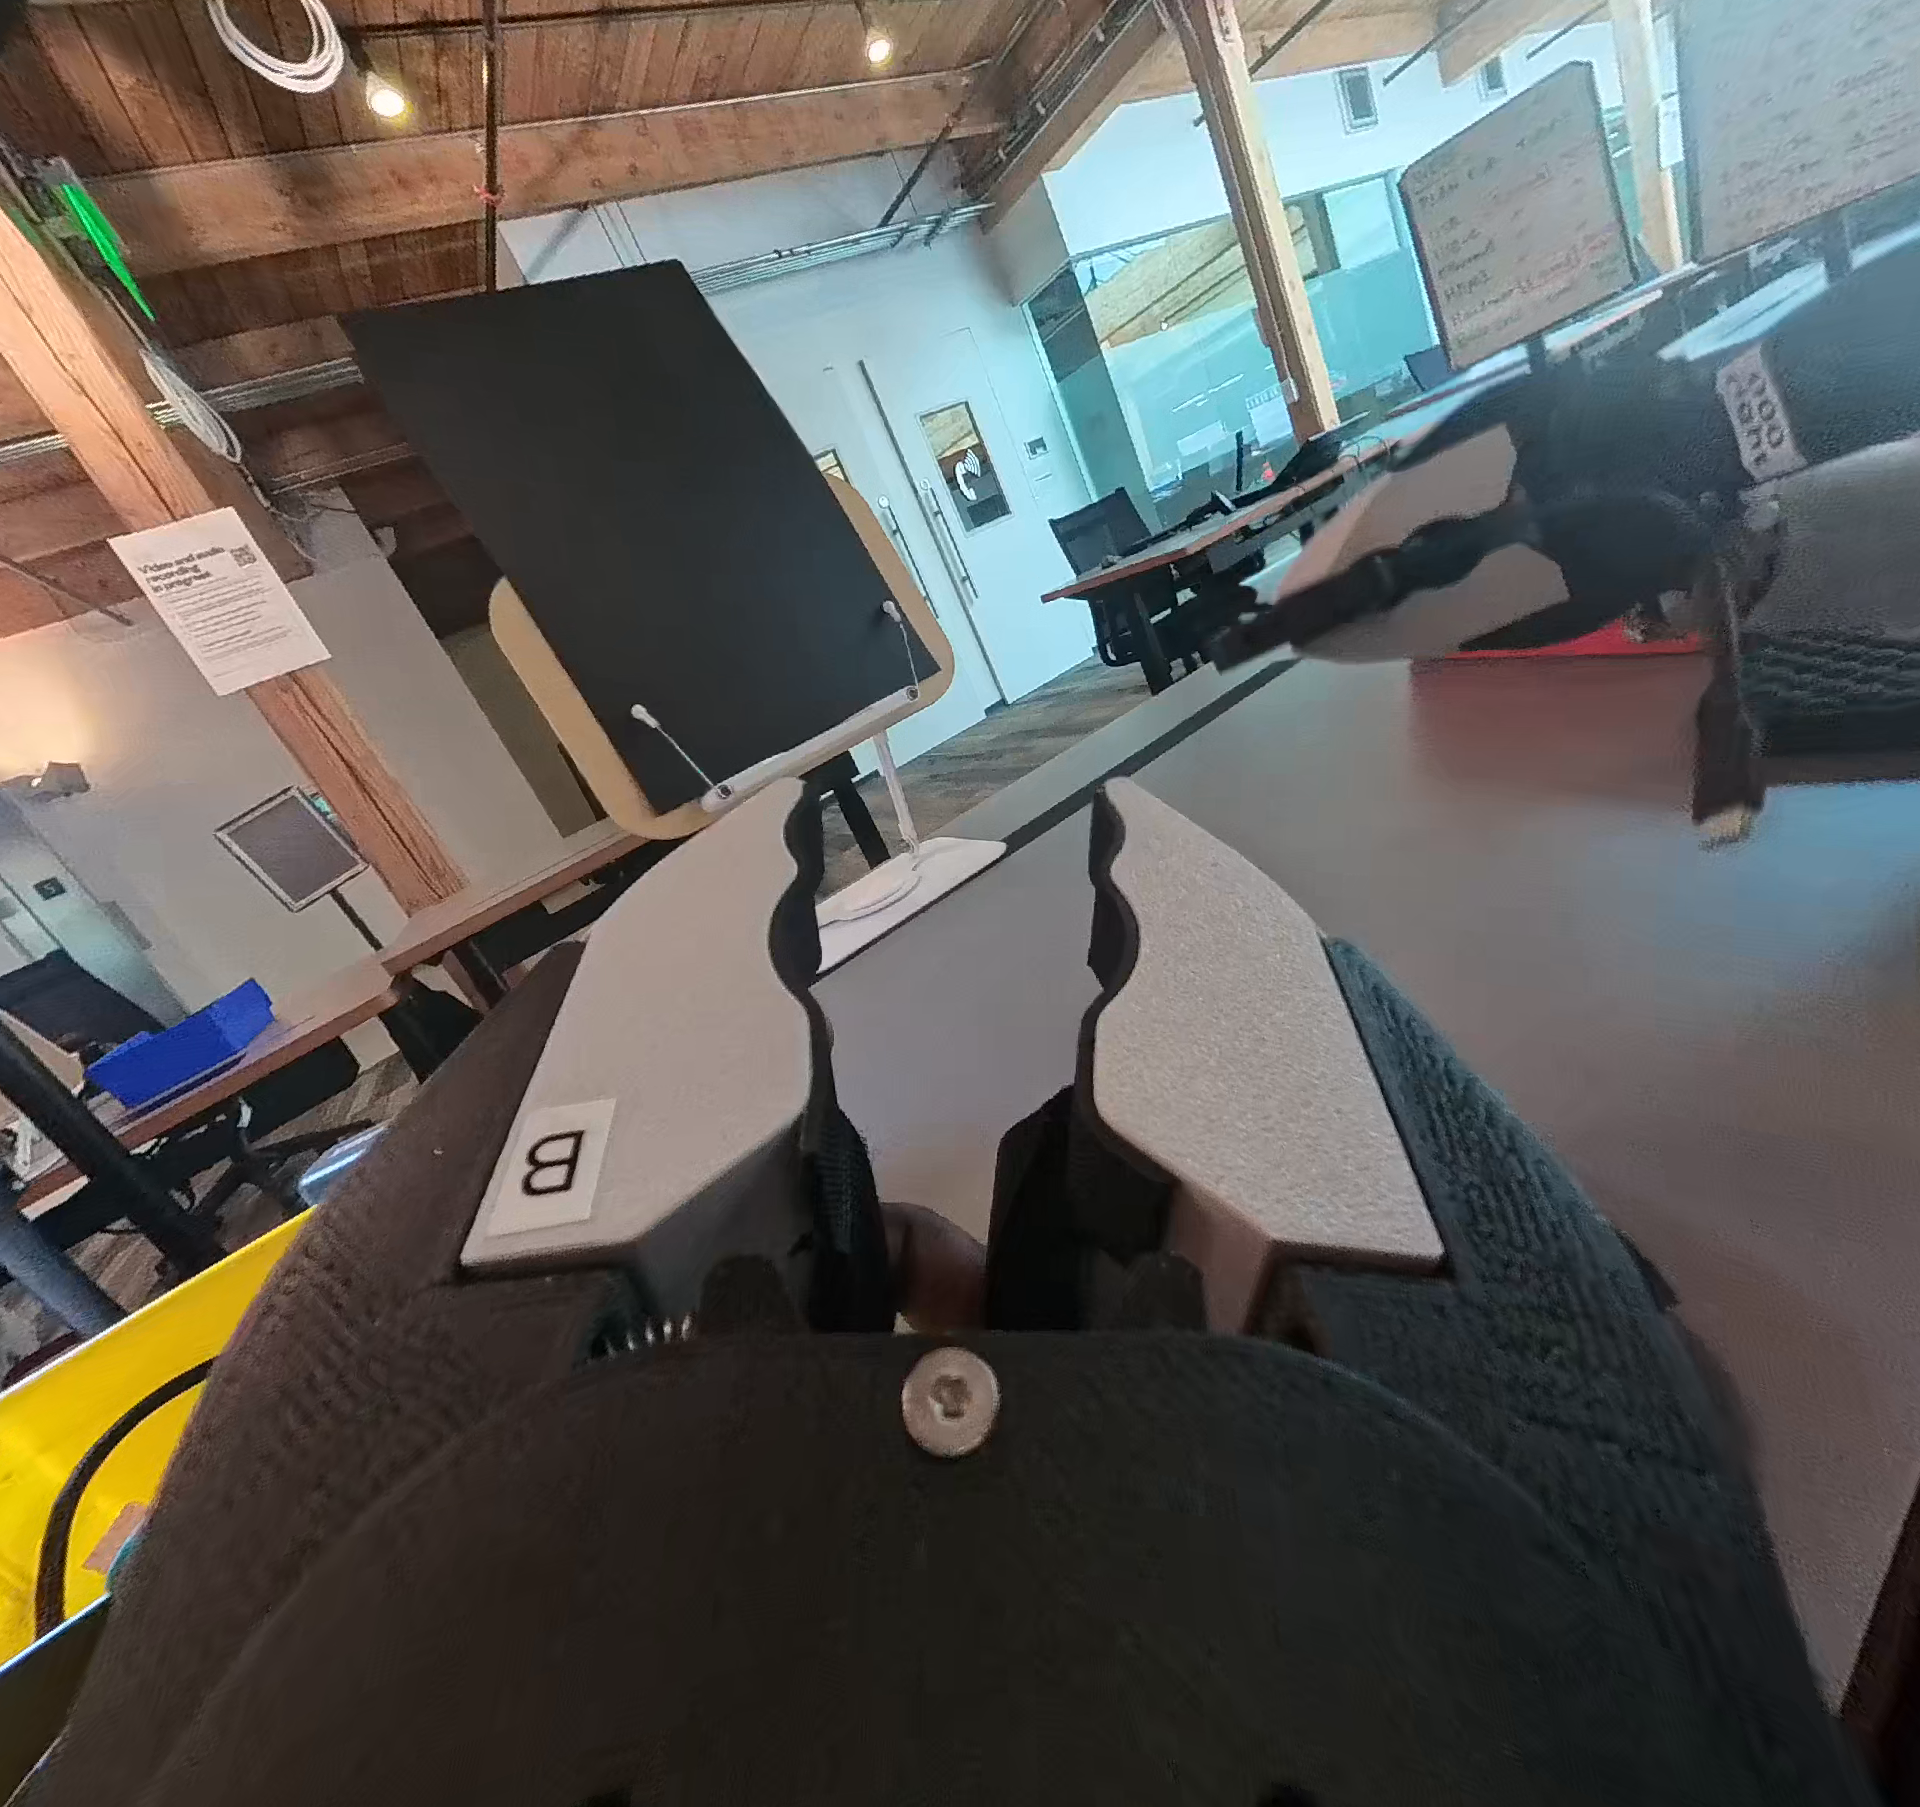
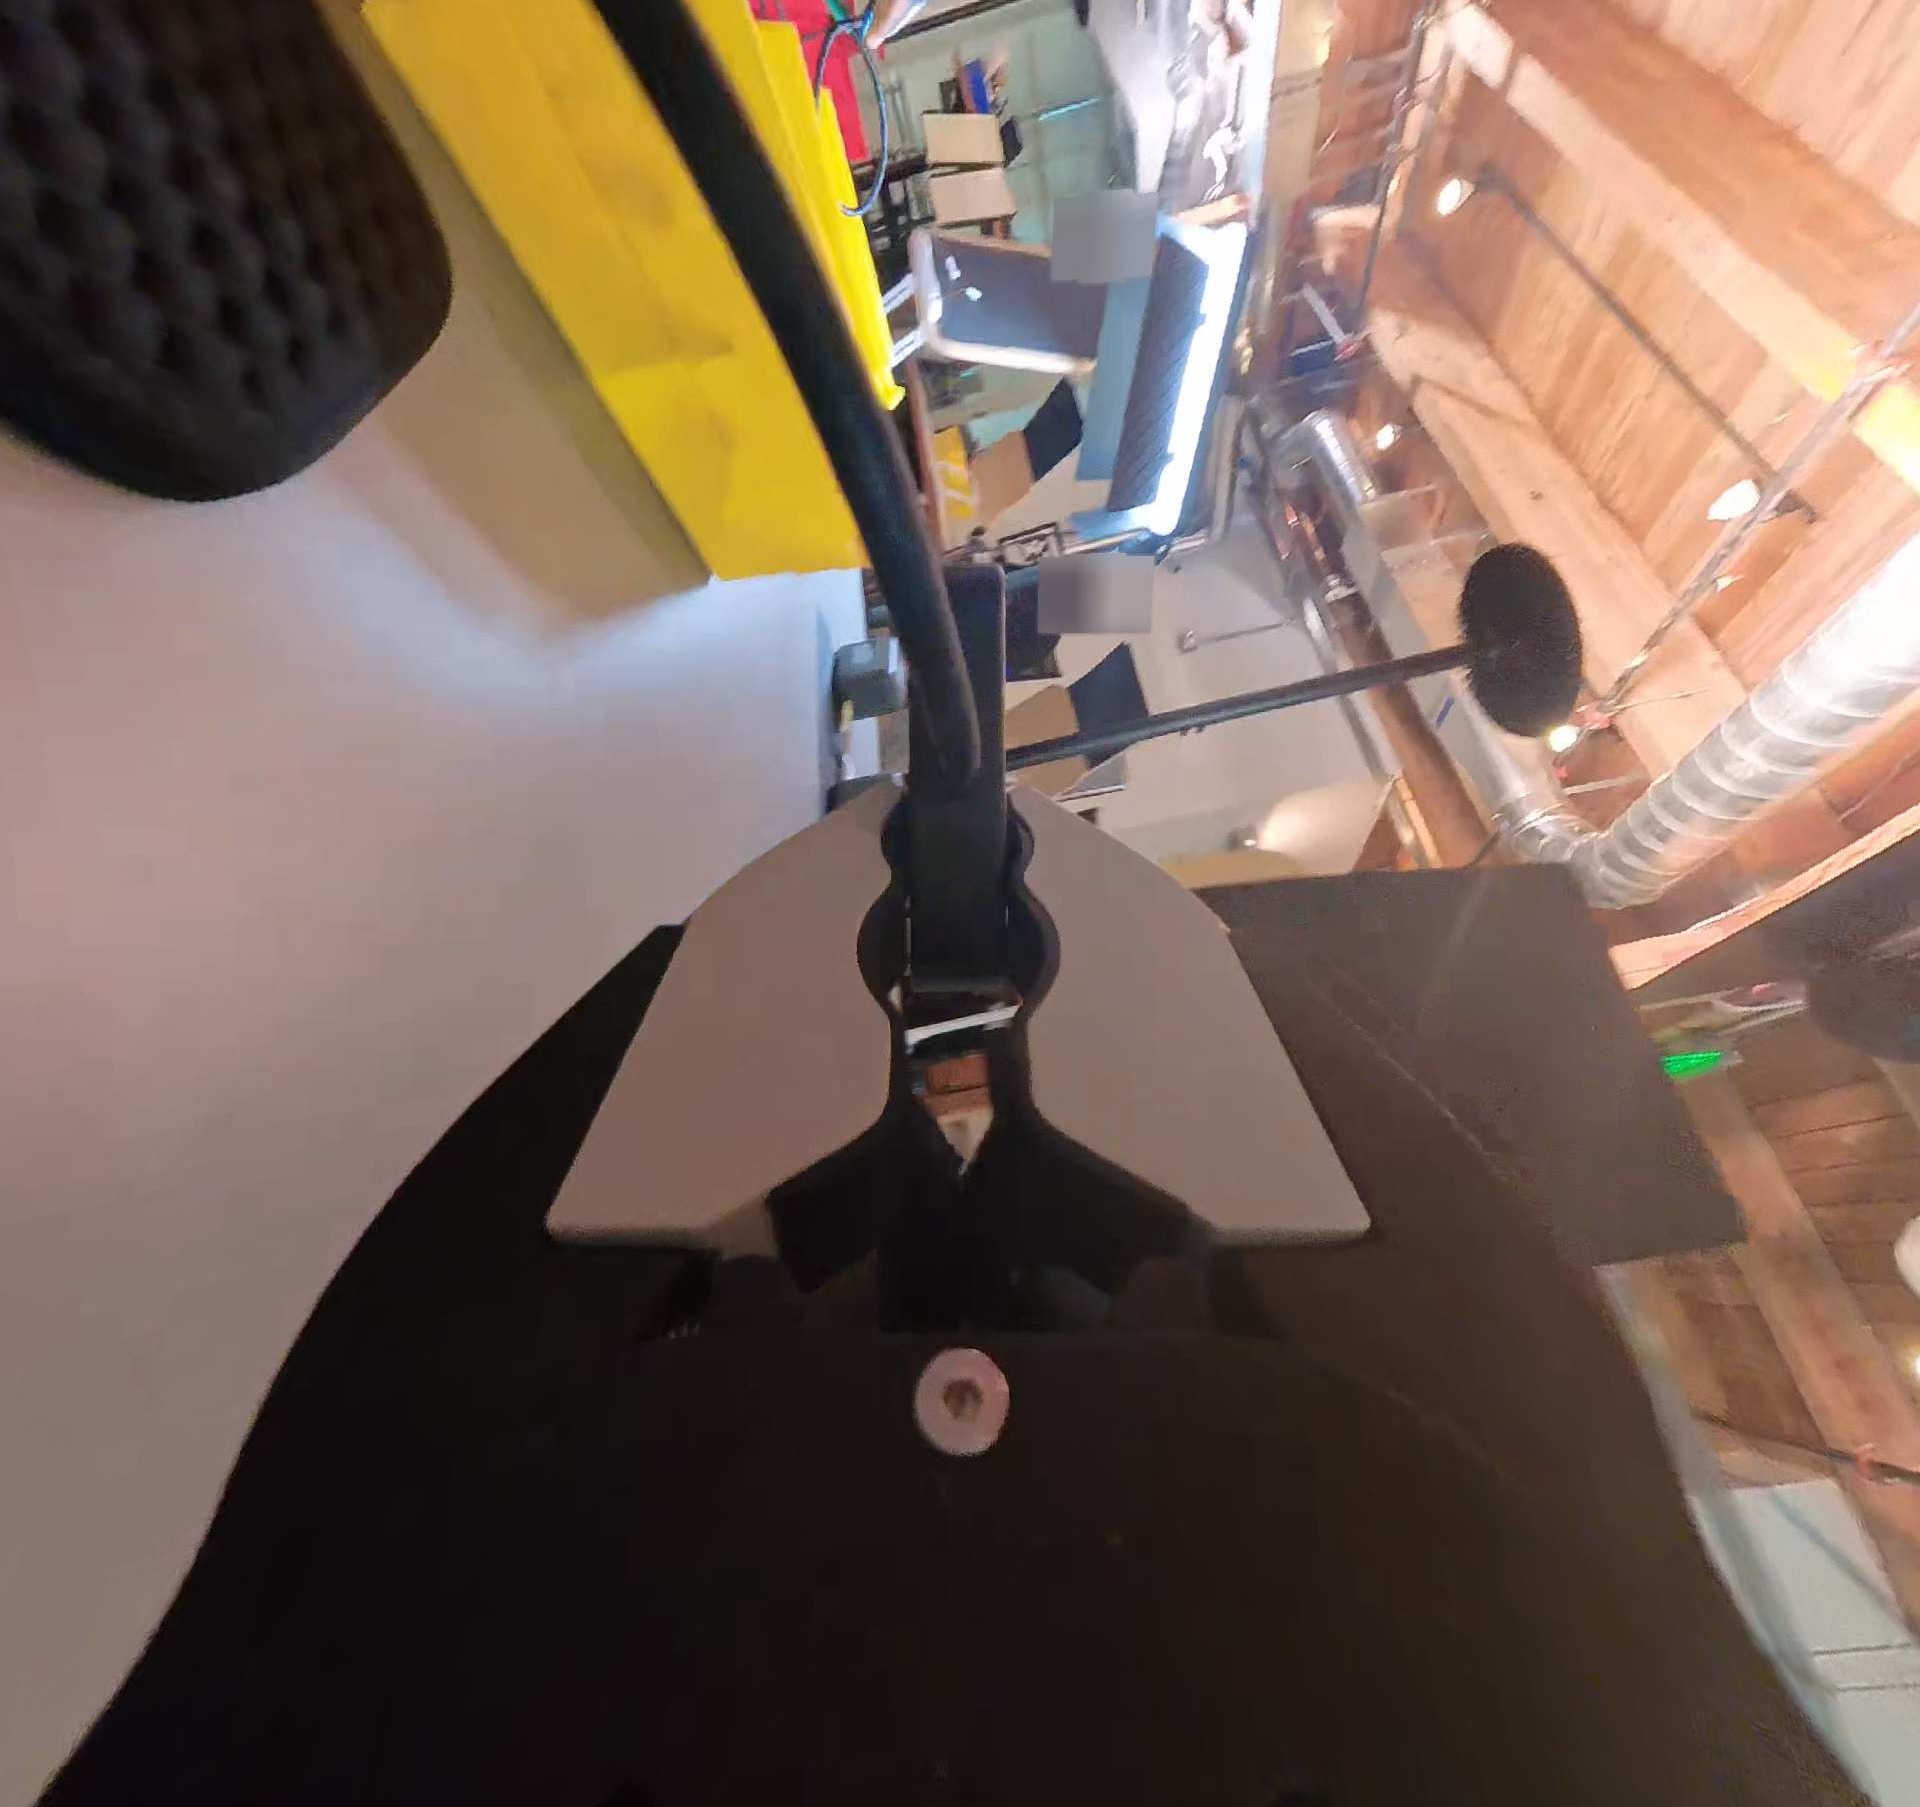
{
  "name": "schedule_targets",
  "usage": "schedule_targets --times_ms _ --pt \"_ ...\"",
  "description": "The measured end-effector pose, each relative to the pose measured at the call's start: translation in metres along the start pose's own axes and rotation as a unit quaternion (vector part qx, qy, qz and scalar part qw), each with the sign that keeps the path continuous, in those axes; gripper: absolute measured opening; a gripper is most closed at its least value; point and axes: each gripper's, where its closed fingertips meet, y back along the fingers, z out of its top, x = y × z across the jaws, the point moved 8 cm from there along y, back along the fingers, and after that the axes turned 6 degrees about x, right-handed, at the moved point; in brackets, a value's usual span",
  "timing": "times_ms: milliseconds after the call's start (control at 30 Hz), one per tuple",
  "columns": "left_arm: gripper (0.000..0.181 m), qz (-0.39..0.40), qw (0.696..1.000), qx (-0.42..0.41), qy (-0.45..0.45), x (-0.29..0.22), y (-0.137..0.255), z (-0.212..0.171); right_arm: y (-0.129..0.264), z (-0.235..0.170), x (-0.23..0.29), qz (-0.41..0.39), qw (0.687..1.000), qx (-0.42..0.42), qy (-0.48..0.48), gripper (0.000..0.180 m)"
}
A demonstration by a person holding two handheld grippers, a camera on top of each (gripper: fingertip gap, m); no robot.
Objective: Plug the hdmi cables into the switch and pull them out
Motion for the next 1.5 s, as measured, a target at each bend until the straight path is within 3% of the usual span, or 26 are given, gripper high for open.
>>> schedule_targets --times_ms 133,167,233,333,400,467,533,667,733,767,800,900,967,1000,1167,1367,1433,1500 --pt "0.048 0.007 1.0 -0.015 0.016 0.005 0.004 0.0 0.011 -0.015 0.006 0.031 0.994 -0.015 -0.105 0.014" --pt "0.047 0.007 1.0 -0.018 0.018 0.005 0.004 -0.001 0.012 -0.017 0.007 0.069 0.986 -0.025 -0.152 0.014" --pt "0.047 -0.007 0.999 -0.015 0.033 0.002 0.0 -0.003 0.01 -0.019 0.011 0.216 0.933 -0.043 -0.284 0.014" --pt "0.047 -0.085 0.991 -0.004 0.107 -0.018 -0.021 -0.007 0.003 -0.017 0.01 0.411 0.795 -0.067 -0.441 0.014" --pt "0.047 -0.167 0.966 0.009 0.198 -0.044 -0.046 -0.01 -0.004 -0.011 0.007 0.482 0.725 -0.086 -0.484 0.014" --pt "0.047 -0.24 0.933 0.042 0.263 -0.073 -0.069 -0.015 -0.012 -0.003 0.006 0.518 0.695 -0.087 -0.492 0.014" --pt "0.047 -0.263 0.916 0.067 0.295 -0.093 -0.085 -0.02 -0.017 0.005 0.009 0.56 0.667 -0.072 -0.485 0.014" --pt "0.023 -0.289 0.89 0.067 0.347 -0.111 -0.096 -0.024 -0.024 0.02 0.019 0.616 0.633 -0.031 -0.468 0.014" --pt "0.013 -0.302 0.885 0.075 0.347 -0.114 -0.096 -0.025 -0.027 0.024 0.02 0.615 0.644 -0.012 -0.455 0.014" --pt "0.013 -0.29 0.887 0.076 0.352 -0.112 -0.096 -0.027 -0.028 0.024 0.018 0.599 0.665 -0.004 -0.447 0.017" --pt "0.013 -0.277 0.884 0.072 0.37 -0.108 -0.096 -0.028 -0.03 0.024 0.015 0.568 0.697 0.006 -0.437 0.025" --pt "0.013 -0.238 0.853 0.046 0.462 -0.094 -0.097 -0.035 -0.032 0.025 0.003 0.423 0.833 0.051 -0.354 0.07" --pt "0.013 -0.22 0.838 0.051 0.497 -0.089 -0.098 -0.042 -0.027 0.035 0.0 0.337 0.906 0.075 -0.244 0.081" --pt "0.013 -0.22 0.833 0.06 0.504 -0.089 -0.099 -0.045 -0.025 0.041 0.001 0.311 0.927 0.091 -0.19 0.084" --pt "0.013 -0.216 0.819 0.069 0.527 -0.097 -0.103 -0.045 -0.03 0.054 0.022 0.31 0.932 0.167 -0.089 0.078" --pt "0.013 -0.223 0.807 0.057 0.543 -0.098 -0.104 -0.047 -0.03 0.052 0.027 0.318 0.924 0.18 -0.113 0.072" --pt "0.021 -0.231 0.819 0.048 0.522 -0.097 -0.103 -0.044 -0.028 0.051 0.024 0.325 0.922 0.165 -0.13 0.071" --pt "0.029 -0.218 0.852 0.041 0.475 -0.09 -0.099 -0.04 -0.024 0.044 0.022 0.354 0.906 0.161 -0.17 0.071"
